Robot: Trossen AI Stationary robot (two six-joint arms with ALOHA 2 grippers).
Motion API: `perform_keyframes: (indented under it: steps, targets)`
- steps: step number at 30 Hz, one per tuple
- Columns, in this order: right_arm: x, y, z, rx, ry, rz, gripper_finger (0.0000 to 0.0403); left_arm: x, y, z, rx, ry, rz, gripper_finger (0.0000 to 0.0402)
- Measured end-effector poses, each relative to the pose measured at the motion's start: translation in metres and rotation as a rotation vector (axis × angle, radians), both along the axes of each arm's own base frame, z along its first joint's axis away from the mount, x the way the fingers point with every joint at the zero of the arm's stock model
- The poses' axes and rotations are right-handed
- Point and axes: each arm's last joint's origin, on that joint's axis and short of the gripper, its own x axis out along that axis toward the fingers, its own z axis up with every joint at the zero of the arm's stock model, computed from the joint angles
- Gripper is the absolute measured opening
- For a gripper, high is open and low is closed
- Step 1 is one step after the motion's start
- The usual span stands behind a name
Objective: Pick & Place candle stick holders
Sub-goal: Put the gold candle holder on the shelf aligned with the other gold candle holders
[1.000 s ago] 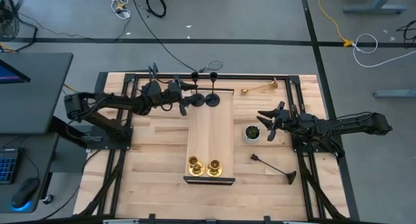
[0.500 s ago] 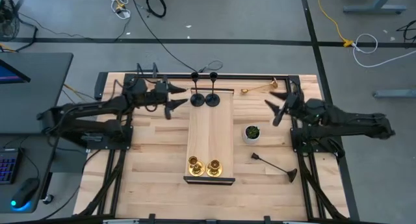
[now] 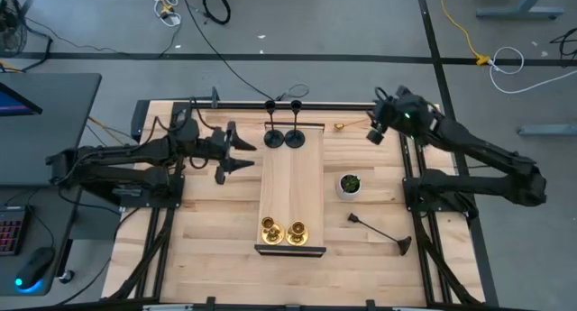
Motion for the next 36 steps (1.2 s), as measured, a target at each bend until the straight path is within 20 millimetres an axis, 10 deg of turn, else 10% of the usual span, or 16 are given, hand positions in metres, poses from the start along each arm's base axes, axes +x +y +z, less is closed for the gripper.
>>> perform_keyframes:
  steps: [16, 36]
  targets:
    - [0.032, -0.090, -0.053, 0.353, 0.372, -0.034, 0.0181, 0.005, -0.027, -0.001, 0.001, 0.014, -0.067, 0.0211]
    - [0.049, -0.129, -0.110, 0.559, 0.594, -0.041, 0.0181, 0.006, -0.031, -0.006, -0.003, 0.064, -0.053, 0.0211]
